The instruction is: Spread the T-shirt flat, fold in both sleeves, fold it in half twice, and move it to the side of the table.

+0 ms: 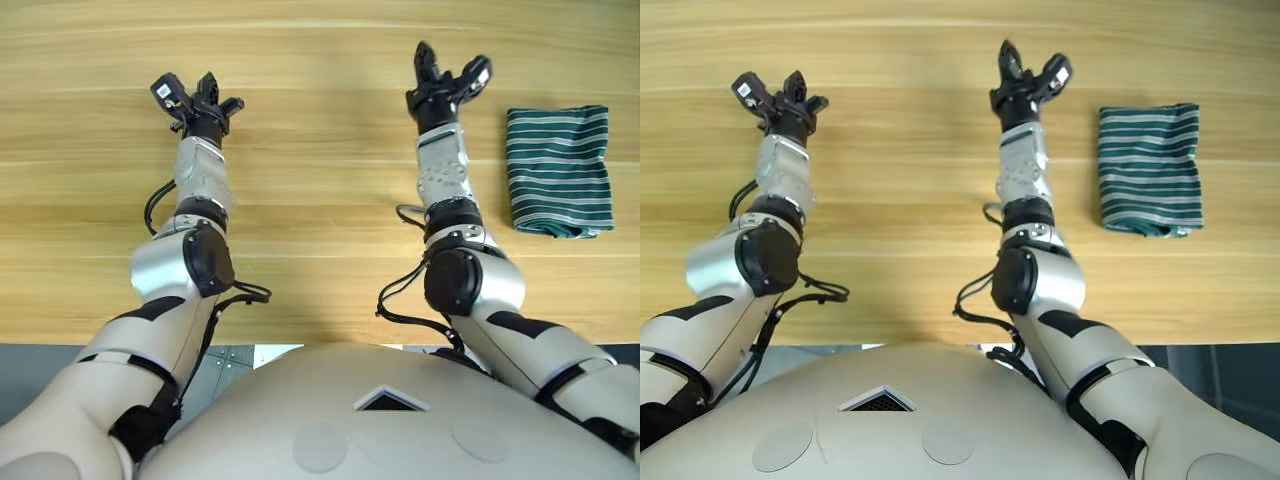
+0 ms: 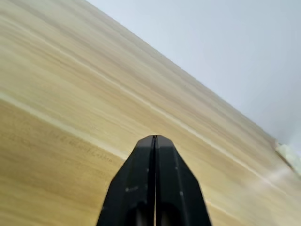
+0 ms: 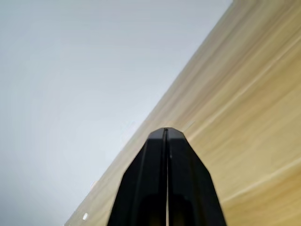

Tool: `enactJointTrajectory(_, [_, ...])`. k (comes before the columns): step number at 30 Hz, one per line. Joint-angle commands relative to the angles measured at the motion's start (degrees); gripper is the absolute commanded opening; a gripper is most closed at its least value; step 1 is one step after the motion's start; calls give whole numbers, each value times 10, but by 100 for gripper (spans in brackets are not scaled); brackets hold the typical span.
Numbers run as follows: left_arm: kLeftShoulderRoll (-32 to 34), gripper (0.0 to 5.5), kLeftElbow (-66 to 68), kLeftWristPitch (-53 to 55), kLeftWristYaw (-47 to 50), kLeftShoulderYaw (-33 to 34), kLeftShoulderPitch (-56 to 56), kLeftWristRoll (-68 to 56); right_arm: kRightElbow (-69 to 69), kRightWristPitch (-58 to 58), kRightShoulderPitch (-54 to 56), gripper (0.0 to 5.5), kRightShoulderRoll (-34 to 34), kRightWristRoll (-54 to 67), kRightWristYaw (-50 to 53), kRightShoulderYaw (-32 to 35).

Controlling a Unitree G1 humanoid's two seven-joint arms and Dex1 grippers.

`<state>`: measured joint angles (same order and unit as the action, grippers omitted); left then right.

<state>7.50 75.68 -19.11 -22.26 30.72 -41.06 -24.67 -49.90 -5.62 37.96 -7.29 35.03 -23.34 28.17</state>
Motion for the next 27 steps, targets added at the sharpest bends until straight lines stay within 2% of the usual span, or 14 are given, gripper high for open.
enactJointTrajectory(1, [-5, 2, 9, 55, -25, 51, -17, -47, -45, 10, 124, 1, -50, 24, 41, 0])
enactJointTrajectory(5, [11, 2, 8, 73, -32, 76, -16, -64, -179, 26, 257, 1, -40, 78, 80, 64])
enactJointTrajectory(8, [16, 2, 6, 75, -38, 95, -10, -73, -215, 24, 229, 1, -56, 70, 70, 67])
enactJointTrajectory(11, [5, 2, 5, 67, -41, 93, -14, -69, -202, -35, 163, 1, -29, -1, 25, 15])
enactJointTrajectory(14, [-5, 2, 4, 60, -45, 93, -17, -68, -181, -164, 110, 1, 19, -106, 8, -54])
enactJointTrajectory(17, [-5, 2, 3, 22, -20, 59, -22, -25, -212, -288, 58, 1, 98, -262, 122, -142])
enactJointTrajectory(20, [11, 2, 3, -30, 26, 0, -25, 52, -246, -267, 53, 1, 143, -300, 167, -152])
enactJointTrajectory(22, [20, 2, 7, -40, 59, -24, -30, 88, -258, -223, 60, 1, 149, -264, 117, -118])
enactJointTrajectory(27, [35, 2, 17, 11, 125, -33, -35, 114, -269, -25, 78, 1, 156, -55, -69, 74])
